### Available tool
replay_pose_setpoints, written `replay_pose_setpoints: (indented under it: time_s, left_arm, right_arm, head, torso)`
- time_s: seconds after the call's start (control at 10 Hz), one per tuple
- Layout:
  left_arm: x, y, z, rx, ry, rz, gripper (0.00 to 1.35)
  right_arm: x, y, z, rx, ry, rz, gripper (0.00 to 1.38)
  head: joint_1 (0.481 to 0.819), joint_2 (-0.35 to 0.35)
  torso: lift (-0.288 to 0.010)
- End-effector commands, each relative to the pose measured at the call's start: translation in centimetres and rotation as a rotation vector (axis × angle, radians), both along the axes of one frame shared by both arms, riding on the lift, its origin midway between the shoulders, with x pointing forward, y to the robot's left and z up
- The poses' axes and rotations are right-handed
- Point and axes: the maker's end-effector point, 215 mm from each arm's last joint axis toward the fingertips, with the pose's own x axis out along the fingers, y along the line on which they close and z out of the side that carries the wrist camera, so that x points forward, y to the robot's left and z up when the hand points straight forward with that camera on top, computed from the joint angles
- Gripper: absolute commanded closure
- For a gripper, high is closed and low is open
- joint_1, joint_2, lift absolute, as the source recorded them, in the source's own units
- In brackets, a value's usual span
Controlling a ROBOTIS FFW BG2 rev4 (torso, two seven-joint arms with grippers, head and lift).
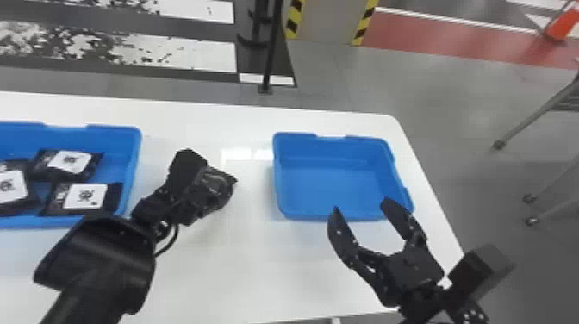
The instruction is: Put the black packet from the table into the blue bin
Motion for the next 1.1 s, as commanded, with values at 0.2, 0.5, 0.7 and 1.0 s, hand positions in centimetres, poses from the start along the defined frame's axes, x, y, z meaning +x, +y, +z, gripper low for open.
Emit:
replay_pose_setpoints:
  time_s: [0.2, 0.5, 0.7, 1.0]
  left_arm:
    - [-0.9, -1.7, -0.4, 0.001, 0.024, -0.051, 0.82]
    - [0.3, -2.5, 3.2, -0.029, -0.116, -0.090, 1.20]
    - [0.3, -2.3, 10.2, -0.154, -0.244, -0.084, 1.21]
    - [-0.2, 6.9, 17.2, -0.180, -0.383, 0.034, 1.21]
  right_arm:
    - [0.0, 0.0, -0.2, 0.002, 0.004, 0.000, 0.14]
    - [-0.1, 0.0, 0.0, 0.002, 0.001, 0.002, 0.14]
    - [-0.2, 0.0, 0.0, 0.002, 0.004, 0.002, 0.14]
    - [-0.3, 0.1, 0.0, 0.004, 0.006, 0.002, 0.14]
  head:
    - [0.695, -0.224]
    - [0.695, -0.245]
    - [0.695, -0.250]
    - [0.695, -0.204]
  torso:
    - [-0.110]
    - [-0.110]
    - [-0.110]
    - [-0.110]
